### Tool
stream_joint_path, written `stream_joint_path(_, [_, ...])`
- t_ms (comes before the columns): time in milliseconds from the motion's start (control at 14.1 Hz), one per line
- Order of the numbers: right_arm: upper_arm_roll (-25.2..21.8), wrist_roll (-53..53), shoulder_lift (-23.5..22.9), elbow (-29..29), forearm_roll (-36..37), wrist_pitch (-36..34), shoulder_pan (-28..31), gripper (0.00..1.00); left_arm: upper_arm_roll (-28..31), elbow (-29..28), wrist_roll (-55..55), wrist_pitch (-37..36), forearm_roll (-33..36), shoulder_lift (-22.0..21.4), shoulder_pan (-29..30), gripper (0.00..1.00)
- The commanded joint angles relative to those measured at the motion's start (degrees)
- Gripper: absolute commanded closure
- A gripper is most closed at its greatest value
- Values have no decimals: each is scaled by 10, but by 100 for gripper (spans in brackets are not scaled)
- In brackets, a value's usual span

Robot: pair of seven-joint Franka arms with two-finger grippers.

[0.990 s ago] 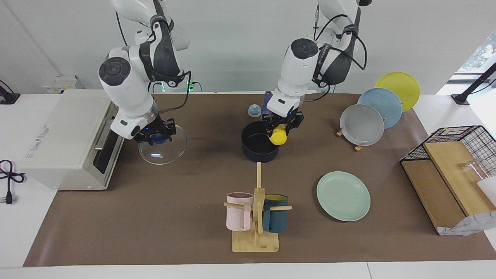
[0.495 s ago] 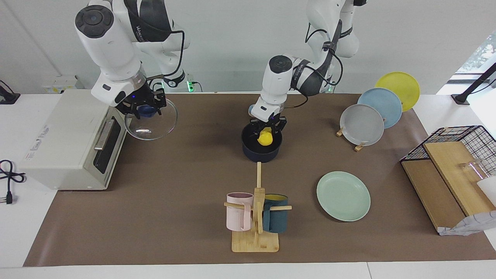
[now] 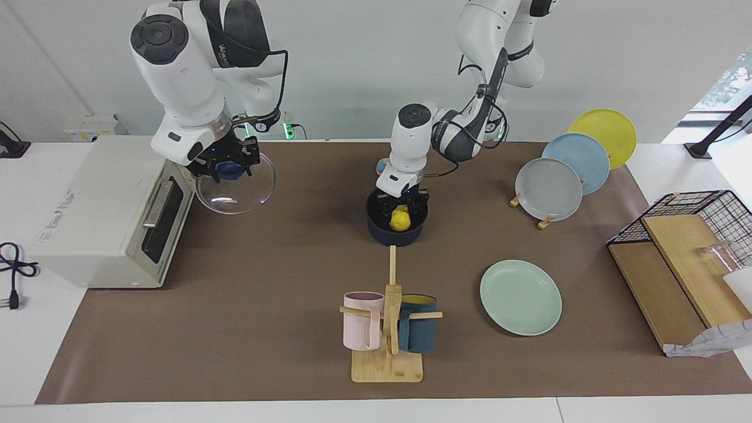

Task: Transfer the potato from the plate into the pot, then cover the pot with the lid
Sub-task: 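Carry the potato over the black pot with the left gripper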

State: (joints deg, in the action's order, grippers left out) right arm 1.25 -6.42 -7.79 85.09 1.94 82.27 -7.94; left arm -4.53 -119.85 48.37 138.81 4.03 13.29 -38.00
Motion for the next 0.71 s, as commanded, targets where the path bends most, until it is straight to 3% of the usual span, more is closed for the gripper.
stream_joint_path(0, [3, 3, 3, 1, 11, 7, 2, 100, 11, -9, 17, 14, 19, 0, -16, 100])
stream_joint_path(141, [4, 3, 3, 0, 10, 7, 2, 100, 11, -8, 11, 8, 21, -1, -17, 100])
stream_joint_path(212, [3, 3, 3, 0, 10, 7, 2, 100, 11, -7, 3, 5, 23, -1, -16, 54])
stream_joint_path(283, [3, 3, 3, 0, 10, 8, 2, 100, 11, -4, -6, -2, 23, -5, -13, 1])
stream_joint_path(424, [3, 5, 3, 1, 8, 11, 1, 100, 12, 31, -22, -74, 23, -31, -2, 0])
stream_joint_path(636, [7, 31, 3, 14, 5, 38, -15, 100, 9, 141, -93, -240, -12, -46, 54, 0])
